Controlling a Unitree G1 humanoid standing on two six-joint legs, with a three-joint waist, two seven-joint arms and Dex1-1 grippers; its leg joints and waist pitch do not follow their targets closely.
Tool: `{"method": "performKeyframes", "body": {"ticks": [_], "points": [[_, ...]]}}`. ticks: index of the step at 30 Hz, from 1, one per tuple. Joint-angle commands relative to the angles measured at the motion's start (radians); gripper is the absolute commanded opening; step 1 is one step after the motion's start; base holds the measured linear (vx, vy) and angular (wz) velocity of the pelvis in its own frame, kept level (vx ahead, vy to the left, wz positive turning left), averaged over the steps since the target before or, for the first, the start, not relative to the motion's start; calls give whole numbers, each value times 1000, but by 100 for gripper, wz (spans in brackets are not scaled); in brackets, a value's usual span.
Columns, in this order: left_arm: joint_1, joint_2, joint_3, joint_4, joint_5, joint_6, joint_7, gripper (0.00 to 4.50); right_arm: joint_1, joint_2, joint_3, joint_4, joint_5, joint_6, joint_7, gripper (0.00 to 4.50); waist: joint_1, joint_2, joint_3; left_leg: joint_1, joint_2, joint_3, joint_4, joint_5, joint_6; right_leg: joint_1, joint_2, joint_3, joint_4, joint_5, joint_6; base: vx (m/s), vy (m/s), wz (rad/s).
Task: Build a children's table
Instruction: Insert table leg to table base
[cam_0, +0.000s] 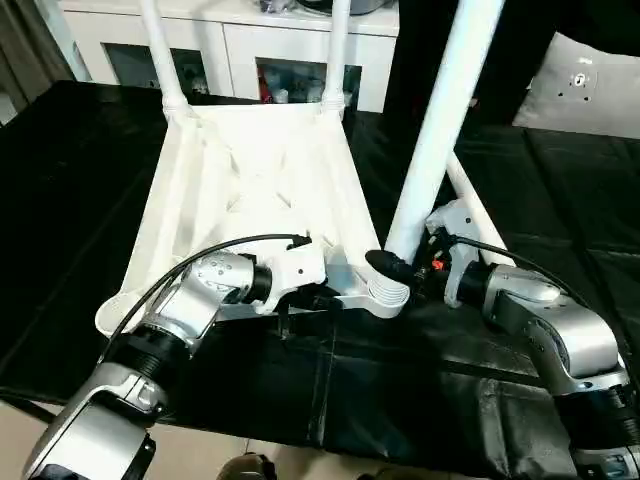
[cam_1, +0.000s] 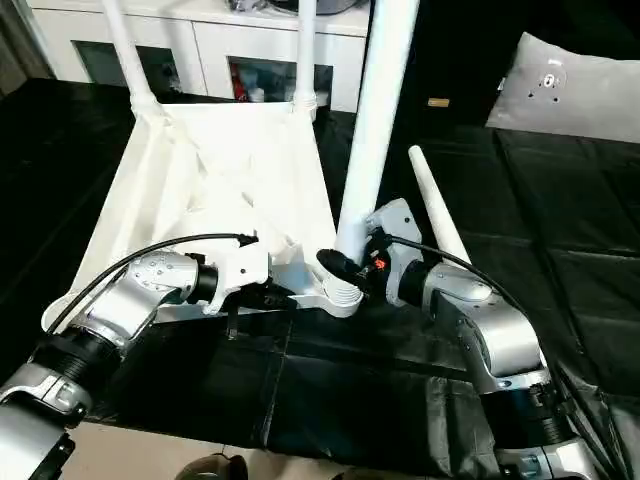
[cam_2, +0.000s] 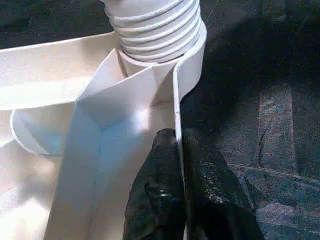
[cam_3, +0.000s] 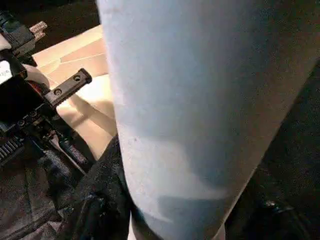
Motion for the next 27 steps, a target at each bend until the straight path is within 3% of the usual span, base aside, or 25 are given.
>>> {"method": "performKeyframes", "body": {"ticks": [1,5,6,8,9,13,18,21,27], "points": [[-8,6,5,18,10,-26,-10,0,43,16,2,61,9,25,-8,191,6,-2,-58,26,69,-31,-65,-251,3,26,-128,61,-103,-259,-175,0,0,0],[-14,3,15,33,10,-25,2,0,67,41,-41,74,39,11,-13,191,9,0,-59,26,69,-32,-66,-256,2,28,-129,60,-103,-256,-182,0,0,0],[-15,-2,23,37,7,-23,11,0,94,73,-80,79,71,-9,-20,191,11,9,-62,27,70,-33,-66,-256,-1,29,-128,59,-101,-252,-183,0,0,0],[-14,-5,25,36,5,-21,15,0,118,97,-106,78,96,-26,-23,191,12,4,-61,28,70,-32,-66,-269,0,28,-131,61,-105,-263,-185,0,0,0],[-12,-8,28,36,3,-21,19,0,141,111,-116,73,105,-45,-23,191,14,8,-63,27,71,-33,-67,-263,0,28,-131,60,-103,-254,-185,0,0,0],[-11,-13,32,43,2,-25,29,0,188,125,-106,52,99,-96,-10,191,15,9,-65,26,70,-32,-68,-249,8,29,-127,58,-102,-223,-186,0,0,0],[-9,-12,34,42,1,-28,27,0,220,95,-50,53,-4,-185,-11,191,18,17,-65,24,70,-33,-69,-248,8,29,-126,56,-102,-218,-179,0,0,0],[-2,-4,24,33,8,-34,14,0,209,46,7,79,-87,-216,-7,191,14,14,-61,27,69,-33,-71,-270,4,27,-125,57,-104,-252,-173,0,0,0],[-1,11,-4,22,35,-60,-6,0,168,-3,44,110,-118,-216,44,191,9,6,-52,28,70,-34,-74,-287,18,23,-127,59,-113,-320,-156,0,0,0]]}}
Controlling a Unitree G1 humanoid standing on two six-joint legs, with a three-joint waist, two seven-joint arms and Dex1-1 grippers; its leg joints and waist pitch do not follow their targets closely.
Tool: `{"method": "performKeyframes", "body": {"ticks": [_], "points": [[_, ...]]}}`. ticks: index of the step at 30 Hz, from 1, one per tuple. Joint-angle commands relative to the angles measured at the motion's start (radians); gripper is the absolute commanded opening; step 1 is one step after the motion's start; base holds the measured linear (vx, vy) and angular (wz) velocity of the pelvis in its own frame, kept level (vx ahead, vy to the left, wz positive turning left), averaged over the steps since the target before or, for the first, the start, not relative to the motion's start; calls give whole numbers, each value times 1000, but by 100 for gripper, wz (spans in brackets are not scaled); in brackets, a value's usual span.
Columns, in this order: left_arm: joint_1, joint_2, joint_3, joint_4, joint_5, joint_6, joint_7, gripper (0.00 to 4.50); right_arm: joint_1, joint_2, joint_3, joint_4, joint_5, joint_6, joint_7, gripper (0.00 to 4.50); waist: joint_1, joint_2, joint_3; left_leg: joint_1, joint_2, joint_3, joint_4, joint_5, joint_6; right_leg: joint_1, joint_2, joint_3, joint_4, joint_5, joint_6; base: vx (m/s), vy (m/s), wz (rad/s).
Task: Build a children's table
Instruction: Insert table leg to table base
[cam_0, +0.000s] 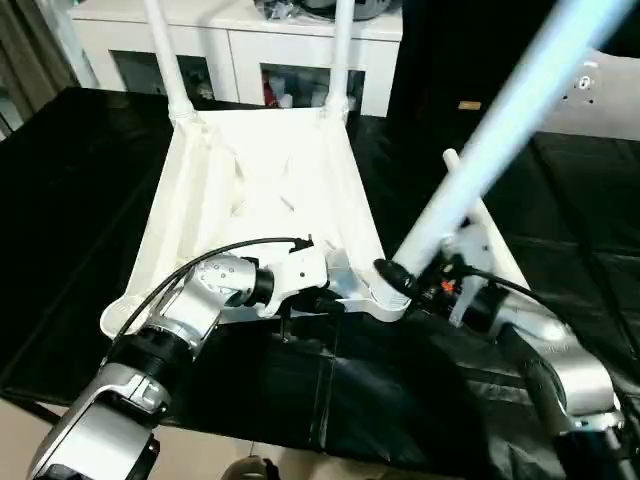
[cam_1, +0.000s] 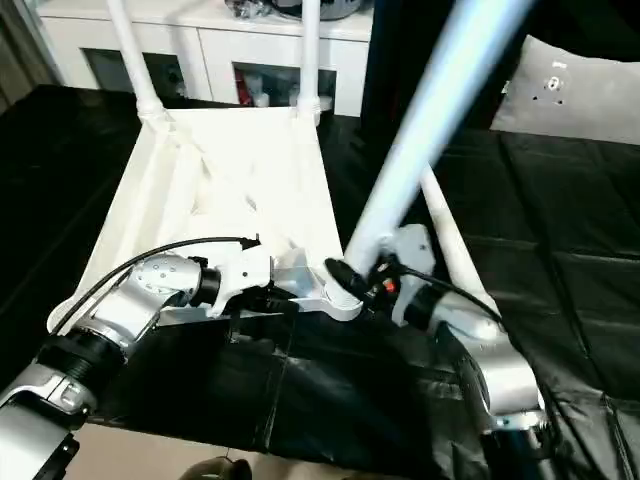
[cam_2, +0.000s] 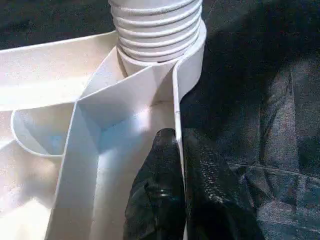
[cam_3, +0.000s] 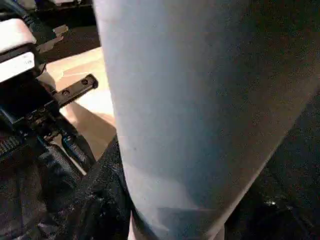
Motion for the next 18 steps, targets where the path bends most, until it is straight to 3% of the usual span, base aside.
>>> {"method": "performKeyframes", "body": {"ticks": [1,11,16,18], "points": [[0,27,-8,-12,25,-22,-12,0,34,-31,64,92,-70,59,25,191,0,-9,-40,25,71,-33,-70,-289,19,17,-128,61,-108,-320,-157,0,0,0],[-36,47,-33,11,51,-66,-70,0,-10,-91,169,140,-116,93,131,191,-4,-10,-25,31,73,-34,-81,-303,23,16,-127,62,-111,-291,-160,0,0,0],[-73,42,-36,55,53,-86,-92,0,-15,-94,199,141,-110,112,165,191,-6,-16,5,41,73,-38,-92,-390,0,1,-130,67,-131,-449,-135,0,0,0],[-82,42,-34,68,52,-90,-94,0,-12,-92,200,135,-106,114,166,191,-5,-19,14,55,72,-45,-93,-452,-16,-4,-140,70,-145,-595,-108,0,0,0]]}}
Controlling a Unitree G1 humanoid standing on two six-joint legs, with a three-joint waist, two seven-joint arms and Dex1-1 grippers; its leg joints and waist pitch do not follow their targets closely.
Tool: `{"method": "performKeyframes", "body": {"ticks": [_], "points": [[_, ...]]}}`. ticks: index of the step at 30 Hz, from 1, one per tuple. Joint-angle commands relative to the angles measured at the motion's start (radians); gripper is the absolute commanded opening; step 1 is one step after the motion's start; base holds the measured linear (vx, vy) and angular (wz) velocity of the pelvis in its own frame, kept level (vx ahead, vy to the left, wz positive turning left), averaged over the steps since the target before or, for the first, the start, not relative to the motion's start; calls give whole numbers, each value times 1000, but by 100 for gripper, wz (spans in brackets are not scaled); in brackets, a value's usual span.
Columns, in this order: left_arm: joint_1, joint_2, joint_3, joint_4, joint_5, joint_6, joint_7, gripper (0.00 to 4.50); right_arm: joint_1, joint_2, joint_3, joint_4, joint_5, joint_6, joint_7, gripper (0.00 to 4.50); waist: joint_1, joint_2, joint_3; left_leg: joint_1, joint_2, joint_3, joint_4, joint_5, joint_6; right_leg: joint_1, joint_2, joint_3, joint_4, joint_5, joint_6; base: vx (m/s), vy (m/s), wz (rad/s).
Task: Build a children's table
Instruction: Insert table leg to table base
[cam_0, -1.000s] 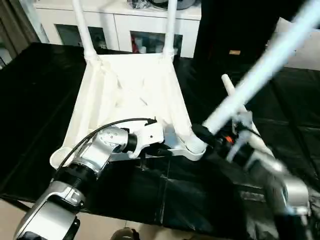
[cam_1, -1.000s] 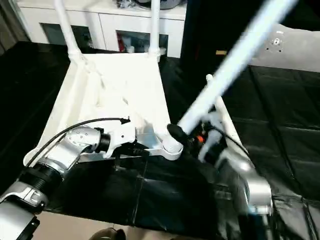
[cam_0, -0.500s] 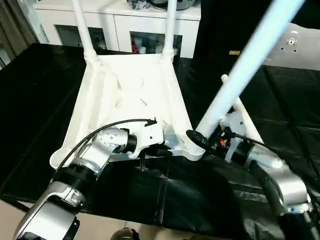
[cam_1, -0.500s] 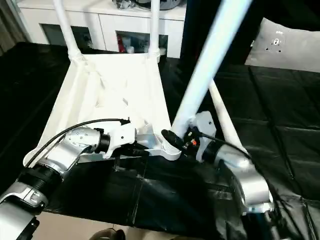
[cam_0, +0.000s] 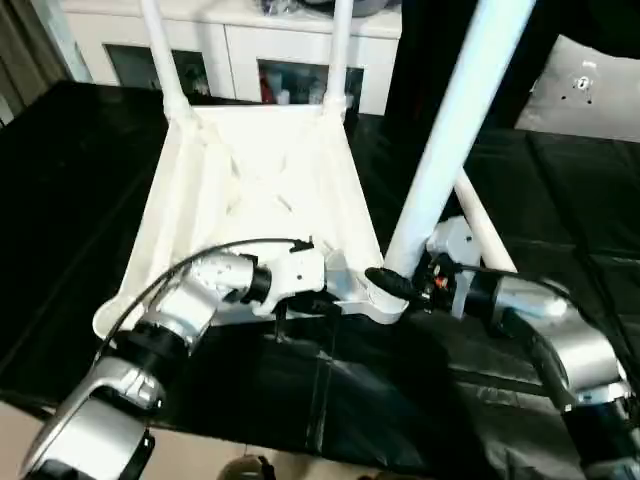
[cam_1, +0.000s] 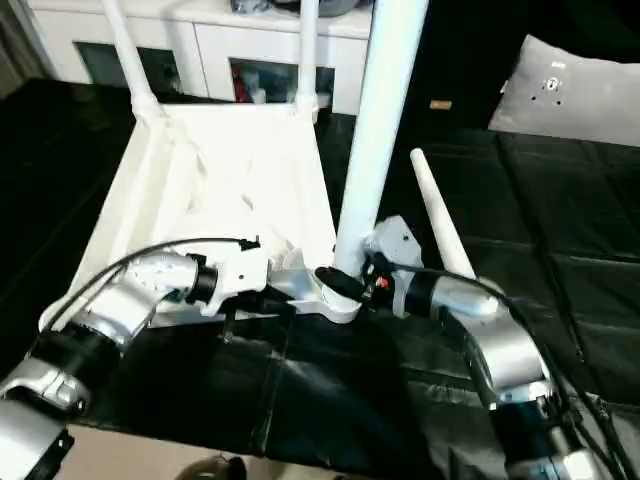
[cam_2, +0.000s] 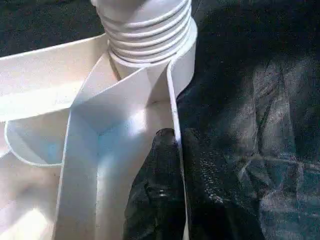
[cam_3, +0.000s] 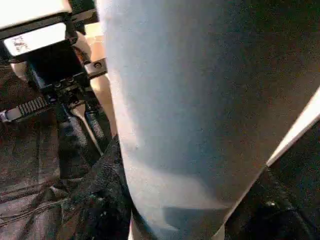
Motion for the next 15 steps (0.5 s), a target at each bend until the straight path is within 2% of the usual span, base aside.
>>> {"method": "performKeyframes", "body": {"ticks": [1,2,4,6,8,10,11,13,15], "points": [[-28,19,-8,12,44,-23,-19,0,78,-10,125,103,-66,101,36,191,-4,4,-10,32,74,-49,-72,-452,-14,-10,-143,72,-133,-603,-108,0,0,0],[-32,23,-4,16,42,-20,-20,0,80,-7,125,98,-64,103,32,191,-4,3,-8,29,77,-51,-78,-446,-16,-9,-141,72,-132,-595,-104,0,0,0],[-29,34,5,11,36,-8,-21,0,85,1,122,92,-62,106,19,191,-4,4,-10,30,81,-51,-82,-434,-16,-10,-139,73,-127,-533,-117,0,0,0],[-18,44,16,-8,24,19,-19,0,83,13,114,97,-66,103,-3,191,-7,4,-11,21,83,-48,-87,-389,-14,-1,-136,69,-116,-410,-150,0,0,0],[6,53,38,-44,4,67,-6,0,76,30,100,108,-72,110,-38,191,-13,6,-11,17,83,-46,-89,-375,-16,1,-136,68,-109,-355,-172,0,0,0],[16,56,46,-61,-4,89,0,0,72,37,94,113,-75,112,-54,191,-17,5,-8,22,81,-44,-86,-403,-17,-3,-137,70,-116,-392,-173,0,0,0],[49,63,62,-116,-18,139,17,0,66,50,80,121,-80,116,-87,191,-20,5,-6,24,83,-46,-87,-414,-25,-4,-140,72,-114,-416,-177,0,0,0],[122,74,83,-240,-33,247,56,0,51,76,49,139,-94,121,-160,191,-30,6,-4,19,87,-52,-92,-434,-38,-4,-145,71,-112,-459,-180,0,0,0],[186,71,92,-358,-32,345,102,0,35,97,23,159,-104,124,-218,191,-45,4,1,14,78,-55,-94,-460,-37,-9,-139,68,-122,-554,-146,0,0,0]]}}
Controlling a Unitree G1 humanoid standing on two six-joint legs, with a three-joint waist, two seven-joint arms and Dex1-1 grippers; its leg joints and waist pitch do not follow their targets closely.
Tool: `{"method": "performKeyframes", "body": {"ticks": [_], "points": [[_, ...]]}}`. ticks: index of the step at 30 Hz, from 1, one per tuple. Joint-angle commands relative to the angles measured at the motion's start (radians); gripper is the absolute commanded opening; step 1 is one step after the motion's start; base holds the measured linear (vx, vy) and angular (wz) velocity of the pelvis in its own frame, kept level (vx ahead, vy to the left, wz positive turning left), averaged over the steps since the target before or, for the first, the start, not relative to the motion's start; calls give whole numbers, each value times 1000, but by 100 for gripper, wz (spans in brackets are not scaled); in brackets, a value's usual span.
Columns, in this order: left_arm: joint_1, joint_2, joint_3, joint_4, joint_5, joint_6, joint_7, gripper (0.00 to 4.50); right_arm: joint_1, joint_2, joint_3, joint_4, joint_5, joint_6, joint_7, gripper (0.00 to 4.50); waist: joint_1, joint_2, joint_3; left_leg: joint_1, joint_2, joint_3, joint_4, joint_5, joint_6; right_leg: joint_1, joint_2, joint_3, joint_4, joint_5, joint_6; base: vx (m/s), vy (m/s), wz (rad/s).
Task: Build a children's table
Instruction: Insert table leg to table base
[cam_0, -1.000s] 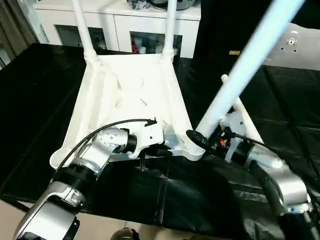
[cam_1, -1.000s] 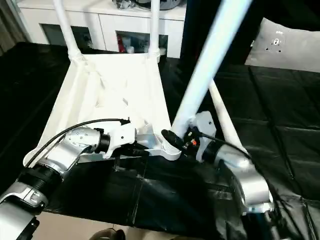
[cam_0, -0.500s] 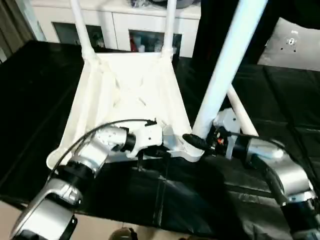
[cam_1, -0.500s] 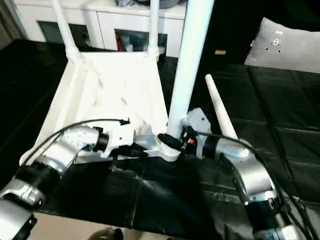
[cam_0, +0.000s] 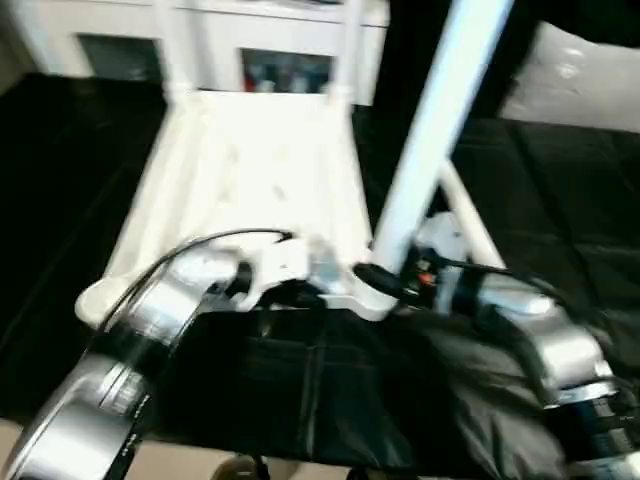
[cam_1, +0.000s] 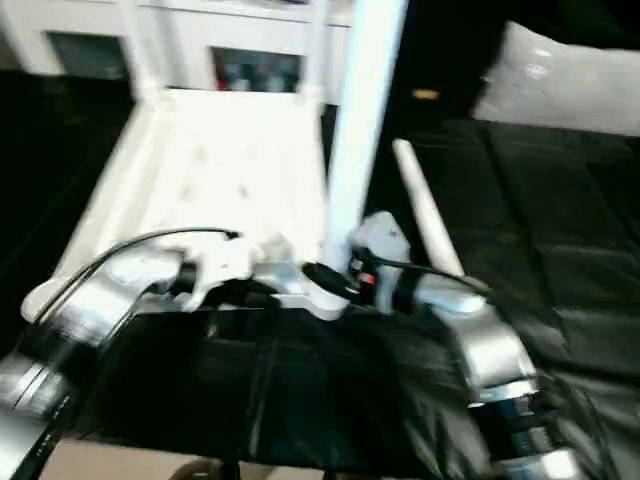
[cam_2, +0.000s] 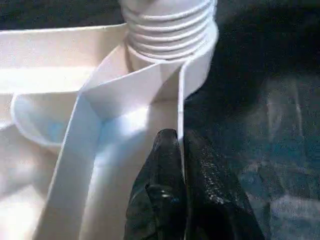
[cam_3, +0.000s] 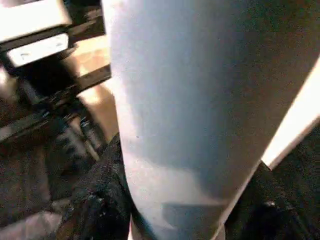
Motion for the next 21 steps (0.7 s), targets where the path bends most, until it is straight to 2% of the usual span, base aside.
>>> {"method": "performKeyframes", "body": {"ticks": [1,3,4,6,9,14,16,17,21], "points": [[59,-15,-1,-109,2,116,57,0,34,-6,7,186,-107,106,-118,191,4,5,-12,13,79,-58,-80,-460,-35,-6,-139,68,-107,-569,-138,0,0,0],[101,-46,-4,-213,9,207,105,0,7,14,-16,219,-113,103,-169,191,-10,2,-12,-3,76,-63,-85,-445,-37,2,-137,62,-105,-588,-123,-9,13,-12],[117,-85,-17,-279,29,271,145,0,-21,32,-35,255,-111,99,-202,191,-10,1,-12,-4,73,-63,-84,-443,-34,-1,-135,61,-109,-597,-115,-17,32,-24],[115,-119,-29,-309,38,313,171,0,-42,42,-42,283,-114,94,-221,191,-14,1,-19,0,74,-57,-80,-408,-23,-4,-130,64,-111,-510,-125,-8,16,-12],[98,-159,-73,-358,70,390,210,0,-71,58,-43,314,-117,82,-246,191,-14,3,-21,9,73,-47,-77,-387,-12,-6,-123,64,-109,-406,-155,0,0,0],[83,-159,-110,-377,113,478,244,0,-82,74,-40,318,-93,94,-238,191,-7,3,-23,9,72,-43,-74,-375,-2,-3,-124,65,-112,-393,-151,0,0,0],[85,-146,-116,-377,129,489,243,0,-83,78,-41,323,-93,91,-238,191,-6,5,-23,9,70,-44,-74,-376,-1,-2,-125,64,-113,-401,-150,0,0,0],[88,-134,-119,-375,142,498,245,0,-84,80,-42,327,-92,86,-239,191,-6,3,-23,7,71,-45,-74,-377,-1,-1,-125,63,-113,-405,-147,0,0,0],[87,-113,-107,-366,152,510,257,0,-88,86,-43,337,-94,76,-242,191,-6,5,-26,12,69,-45,-73,-394,-6,-3,-124,62,-115,-428,-142,0,0,0]]}}
